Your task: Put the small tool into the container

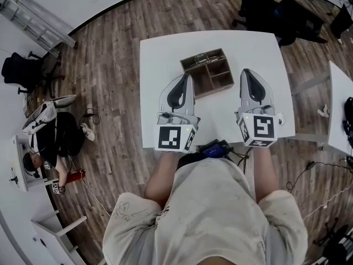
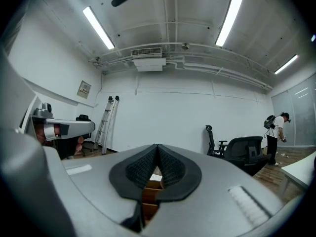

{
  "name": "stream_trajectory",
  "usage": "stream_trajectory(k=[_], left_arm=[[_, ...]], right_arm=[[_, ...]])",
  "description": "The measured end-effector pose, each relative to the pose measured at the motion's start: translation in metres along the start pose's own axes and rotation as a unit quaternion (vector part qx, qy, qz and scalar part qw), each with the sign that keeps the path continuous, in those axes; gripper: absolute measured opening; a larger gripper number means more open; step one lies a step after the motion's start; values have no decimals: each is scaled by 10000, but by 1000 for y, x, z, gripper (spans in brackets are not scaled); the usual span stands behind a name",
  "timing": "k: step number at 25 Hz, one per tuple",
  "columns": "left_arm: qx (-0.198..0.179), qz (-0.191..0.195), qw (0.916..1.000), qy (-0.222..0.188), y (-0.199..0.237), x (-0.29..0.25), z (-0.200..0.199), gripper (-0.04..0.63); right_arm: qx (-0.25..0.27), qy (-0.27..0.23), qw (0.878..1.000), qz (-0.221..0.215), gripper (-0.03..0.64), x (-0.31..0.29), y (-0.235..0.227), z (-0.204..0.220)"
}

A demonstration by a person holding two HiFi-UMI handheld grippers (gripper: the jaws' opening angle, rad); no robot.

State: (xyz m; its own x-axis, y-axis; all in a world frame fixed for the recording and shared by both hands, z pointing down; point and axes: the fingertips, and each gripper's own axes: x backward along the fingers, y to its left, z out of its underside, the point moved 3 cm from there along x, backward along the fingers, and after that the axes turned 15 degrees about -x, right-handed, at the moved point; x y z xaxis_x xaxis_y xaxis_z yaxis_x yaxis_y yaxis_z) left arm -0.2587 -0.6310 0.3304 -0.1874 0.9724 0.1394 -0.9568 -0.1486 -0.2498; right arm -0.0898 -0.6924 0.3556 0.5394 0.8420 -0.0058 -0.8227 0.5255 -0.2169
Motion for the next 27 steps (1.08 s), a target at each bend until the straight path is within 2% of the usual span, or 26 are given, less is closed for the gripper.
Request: stream_trajectory(k=[27], left_arm=[[-123, 37, 9999, 77, -1, -10, 5, 18]], right_arm=[[6, 69, 10000, -36, 5, -10, -9, 7]])
